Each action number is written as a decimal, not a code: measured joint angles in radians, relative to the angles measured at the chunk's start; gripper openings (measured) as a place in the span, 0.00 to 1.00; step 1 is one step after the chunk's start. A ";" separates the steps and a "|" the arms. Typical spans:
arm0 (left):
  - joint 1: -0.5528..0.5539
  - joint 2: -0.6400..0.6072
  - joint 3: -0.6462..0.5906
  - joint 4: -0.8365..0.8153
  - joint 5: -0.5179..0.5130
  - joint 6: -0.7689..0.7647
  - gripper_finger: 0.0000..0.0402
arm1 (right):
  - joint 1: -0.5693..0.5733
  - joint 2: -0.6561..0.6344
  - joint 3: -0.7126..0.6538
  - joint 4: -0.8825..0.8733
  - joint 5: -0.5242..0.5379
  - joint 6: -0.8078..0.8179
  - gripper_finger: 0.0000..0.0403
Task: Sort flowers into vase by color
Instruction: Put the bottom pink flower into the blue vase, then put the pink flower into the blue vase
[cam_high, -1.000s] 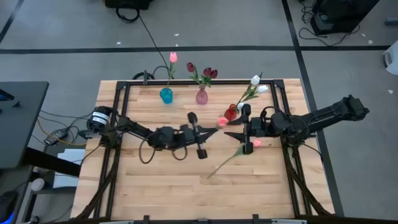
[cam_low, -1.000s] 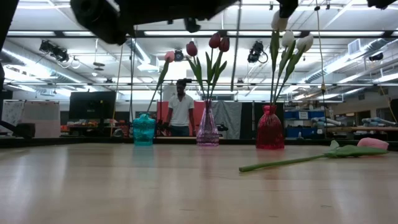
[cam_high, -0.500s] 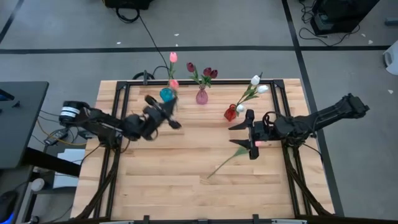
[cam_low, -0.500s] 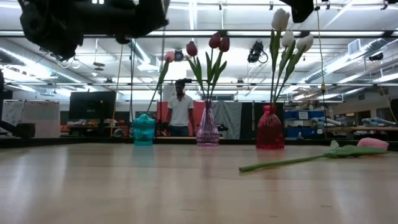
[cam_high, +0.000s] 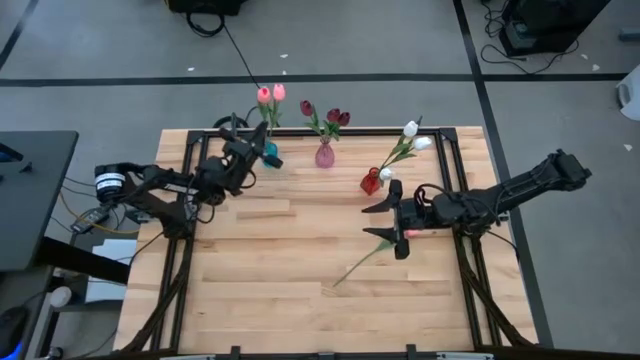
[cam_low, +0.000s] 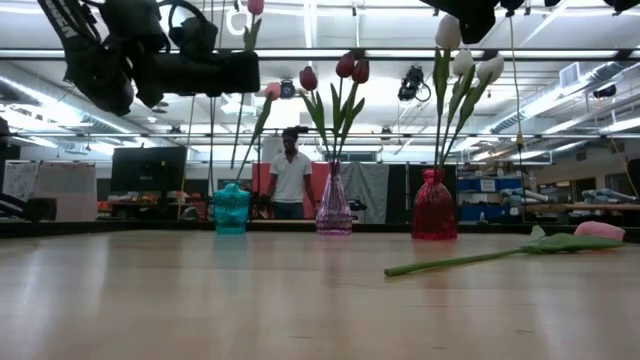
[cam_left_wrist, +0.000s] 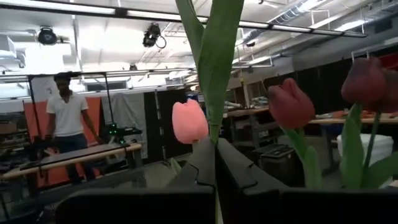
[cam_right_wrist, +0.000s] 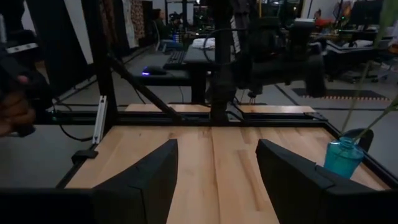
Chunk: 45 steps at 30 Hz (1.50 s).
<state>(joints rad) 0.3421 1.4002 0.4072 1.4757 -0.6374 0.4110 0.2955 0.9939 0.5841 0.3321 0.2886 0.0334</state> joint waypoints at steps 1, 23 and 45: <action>0.013 0.000 0.000 -0.001 0.010 -0.006 0.00 | 0.003 0.000 0.000 0.000 -0.001 0.000 0.57; 0.164 0.084 0.000 -0.102 0.135 -0.161 0.00 | 0.005 0.002 0.000 0.003 -0.002 0.001 0.57; 0.109 0.163 -0.013 -0.188 0.041 -0.119 0.36 | 0.005 0.002 0.000 0.002 -0.002 -0.002 0.57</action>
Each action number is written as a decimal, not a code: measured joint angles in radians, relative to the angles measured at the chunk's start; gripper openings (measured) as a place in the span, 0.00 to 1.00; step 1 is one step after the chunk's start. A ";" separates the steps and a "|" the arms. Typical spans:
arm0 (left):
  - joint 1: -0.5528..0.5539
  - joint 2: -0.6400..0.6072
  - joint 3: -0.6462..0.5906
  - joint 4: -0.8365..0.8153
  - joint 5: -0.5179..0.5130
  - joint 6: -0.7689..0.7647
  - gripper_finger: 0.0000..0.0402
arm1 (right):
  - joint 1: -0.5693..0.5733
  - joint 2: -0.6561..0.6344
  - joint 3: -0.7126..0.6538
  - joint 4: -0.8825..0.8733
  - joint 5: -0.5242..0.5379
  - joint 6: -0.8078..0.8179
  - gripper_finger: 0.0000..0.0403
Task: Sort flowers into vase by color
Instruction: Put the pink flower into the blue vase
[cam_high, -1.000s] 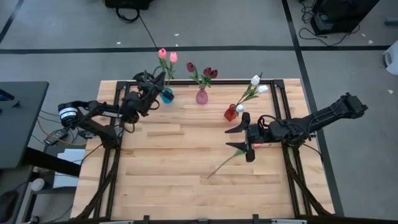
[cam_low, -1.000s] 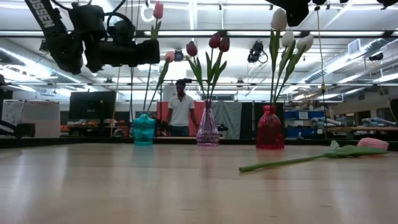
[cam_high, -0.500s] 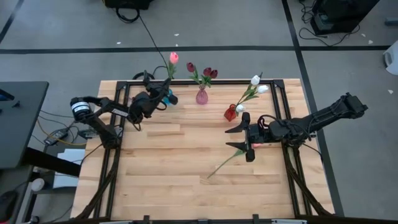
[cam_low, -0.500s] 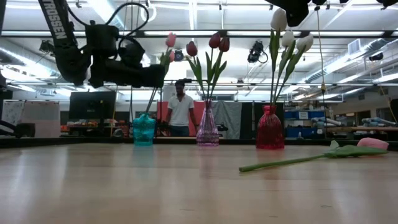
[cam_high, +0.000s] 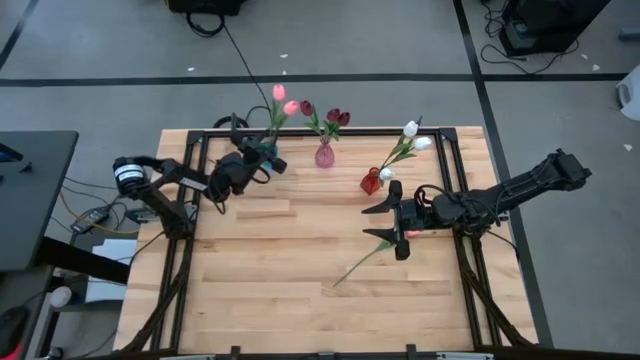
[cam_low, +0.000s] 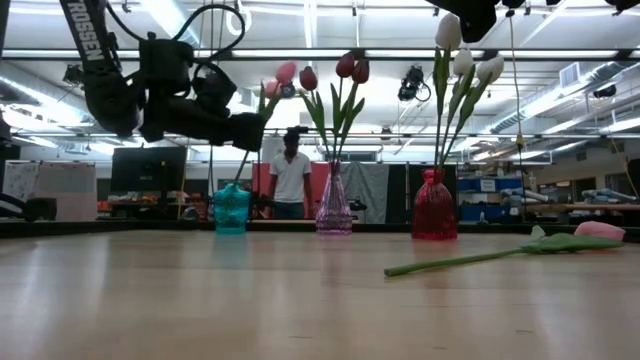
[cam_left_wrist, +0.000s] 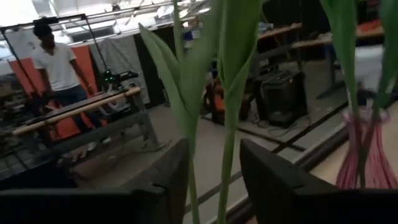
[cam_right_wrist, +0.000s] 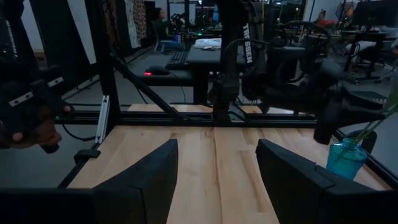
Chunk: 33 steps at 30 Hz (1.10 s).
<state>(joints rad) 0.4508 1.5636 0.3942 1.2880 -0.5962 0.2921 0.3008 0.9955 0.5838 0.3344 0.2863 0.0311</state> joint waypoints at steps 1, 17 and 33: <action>-0.012 -0.003 -0.008 -0.003 -0.020 0.016 0.39 | 0.000 0.000 0.000 0.000 0.000 0.000 0.57; -0.431 -0.028 0.139 -0.666 -0.144 -0.260 0.46 | -0.056 0.000 0.000 -0.078 0.034 0.036 0.57; -0.647 0.448 0.965 -1.483 0.308 -0.605 0.46 | -0.059 -0.066 -0.001 -0.546 0.005 0.321 0.57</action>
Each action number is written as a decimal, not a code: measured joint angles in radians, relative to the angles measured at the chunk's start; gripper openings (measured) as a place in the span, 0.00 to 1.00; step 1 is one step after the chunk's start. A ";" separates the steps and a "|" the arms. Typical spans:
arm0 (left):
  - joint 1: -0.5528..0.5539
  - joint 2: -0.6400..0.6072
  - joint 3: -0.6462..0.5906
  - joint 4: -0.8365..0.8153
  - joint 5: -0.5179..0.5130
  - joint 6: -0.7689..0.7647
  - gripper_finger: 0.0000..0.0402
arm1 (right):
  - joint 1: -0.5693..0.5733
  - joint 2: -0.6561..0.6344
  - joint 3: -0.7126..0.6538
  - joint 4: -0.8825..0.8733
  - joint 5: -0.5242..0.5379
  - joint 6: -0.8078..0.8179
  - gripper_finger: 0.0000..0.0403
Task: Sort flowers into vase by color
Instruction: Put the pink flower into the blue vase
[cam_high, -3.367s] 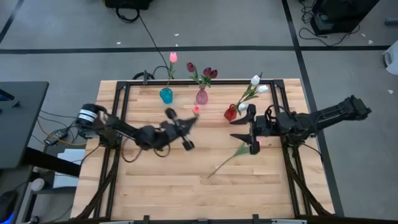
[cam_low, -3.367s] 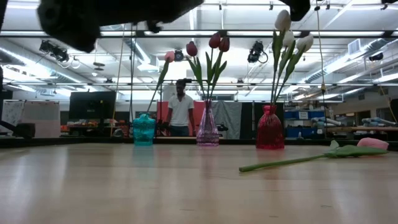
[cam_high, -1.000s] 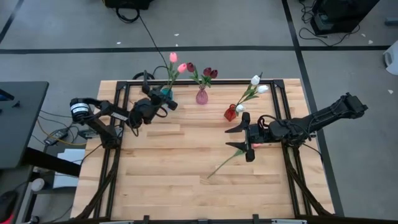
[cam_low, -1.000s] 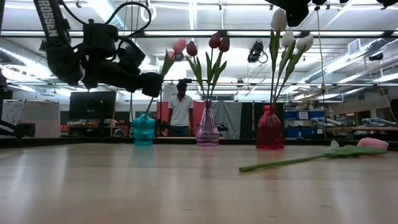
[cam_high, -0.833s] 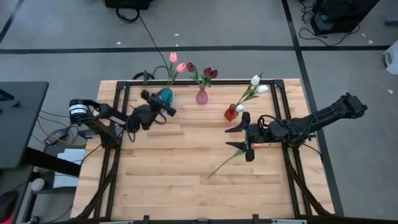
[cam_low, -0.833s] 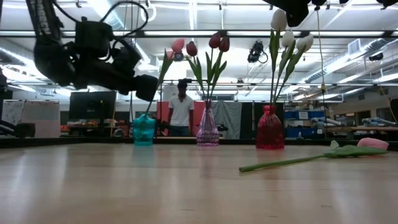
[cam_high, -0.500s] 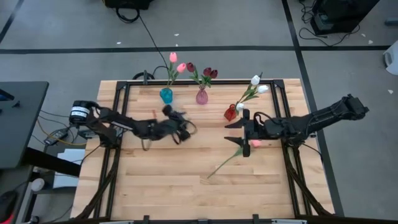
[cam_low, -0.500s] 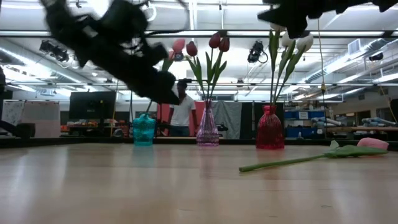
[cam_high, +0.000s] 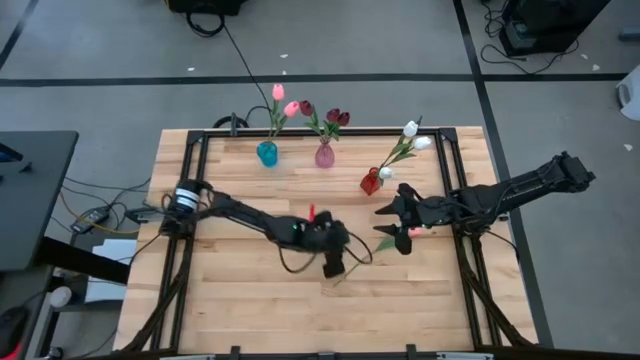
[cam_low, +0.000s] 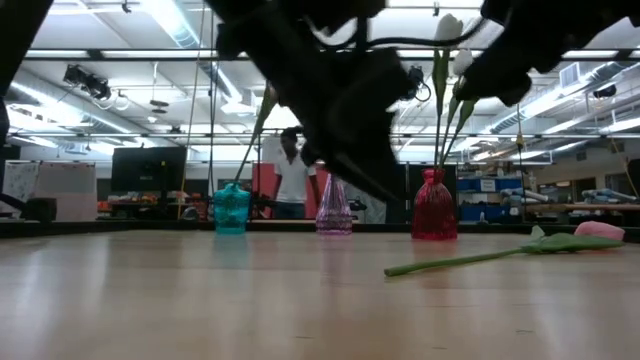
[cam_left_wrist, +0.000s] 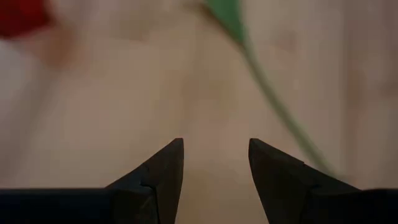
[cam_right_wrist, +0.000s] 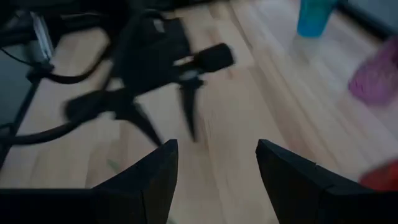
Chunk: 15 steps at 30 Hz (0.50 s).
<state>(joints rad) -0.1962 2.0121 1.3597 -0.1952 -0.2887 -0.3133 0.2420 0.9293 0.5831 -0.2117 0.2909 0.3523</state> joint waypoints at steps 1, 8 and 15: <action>-0.009 0.022 0.028 -0.014 0.018 -0.009 0.46 | 0.007 -0.003 0.000 -0.025 0.004 0.018 0.57; -0.059 0.124 0.168 -0.007 0.097 -0.086 0.46 | 0.062 -0.035 0.000 -0.157 0.060 0.098 0.55; -0.068 0.204 0.205 -0.007 0.136 -0.153 0.46 | 0.108 -0.030 0.000 -0.132 0.106 0.099 0.53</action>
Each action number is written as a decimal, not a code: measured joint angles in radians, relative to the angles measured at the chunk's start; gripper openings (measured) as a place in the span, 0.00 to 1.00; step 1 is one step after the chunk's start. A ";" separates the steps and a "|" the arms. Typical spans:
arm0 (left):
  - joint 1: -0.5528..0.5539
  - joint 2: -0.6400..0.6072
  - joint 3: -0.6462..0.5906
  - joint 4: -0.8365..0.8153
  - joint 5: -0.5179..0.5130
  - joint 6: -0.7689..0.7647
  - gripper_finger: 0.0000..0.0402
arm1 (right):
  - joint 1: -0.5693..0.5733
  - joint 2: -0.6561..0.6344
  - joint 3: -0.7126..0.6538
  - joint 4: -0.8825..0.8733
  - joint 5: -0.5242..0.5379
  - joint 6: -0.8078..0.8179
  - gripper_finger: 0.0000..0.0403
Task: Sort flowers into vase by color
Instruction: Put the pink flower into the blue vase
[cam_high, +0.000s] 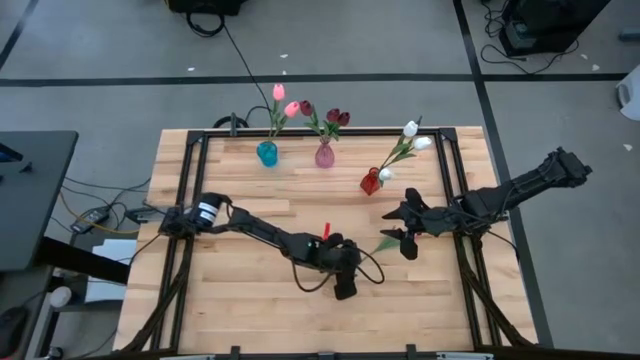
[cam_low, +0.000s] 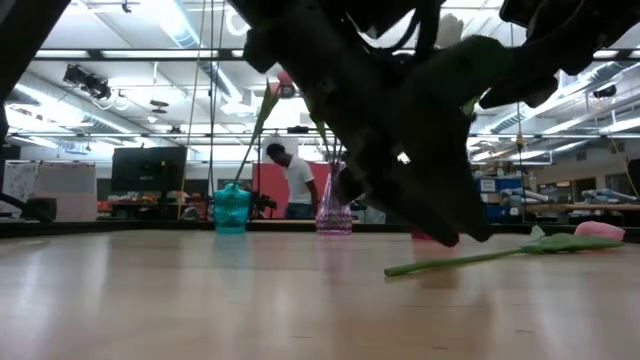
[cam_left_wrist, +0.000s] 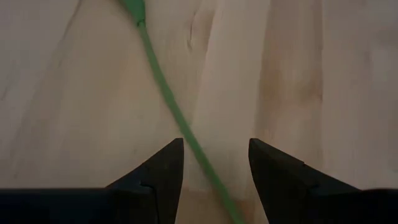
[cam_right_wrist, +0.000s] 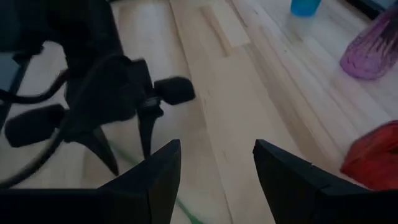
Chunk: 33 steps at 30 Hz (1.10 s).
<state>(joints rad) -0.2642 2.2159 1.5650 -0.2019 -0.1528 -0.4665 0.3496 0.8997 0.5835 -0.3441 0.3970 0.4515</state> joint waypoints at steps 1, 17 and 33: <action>0.000 0.003 0.000 -0.002 0.000 -0.009 0.46 | 0.007 0.000 0.000 0.004 0.009 -0.001 0.53; 0.004 0.042 0.008 -0.133 0.017 0.111 0.03 | 0.050 0.000 0.000 0.045 0.032 -0.035 0.53; -0.012 -0.093 -0.007 -0.250 -0.193 0.262 0.00 | 0.072 -0.039 0.000 0.043 0.074 -0.036 0.53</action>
<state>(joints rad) -0.2760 2.1232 1.5581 -0.4519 -0.3456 -0.2041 0.4220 0.8606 0.5835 -0.3008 0.4708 0.4156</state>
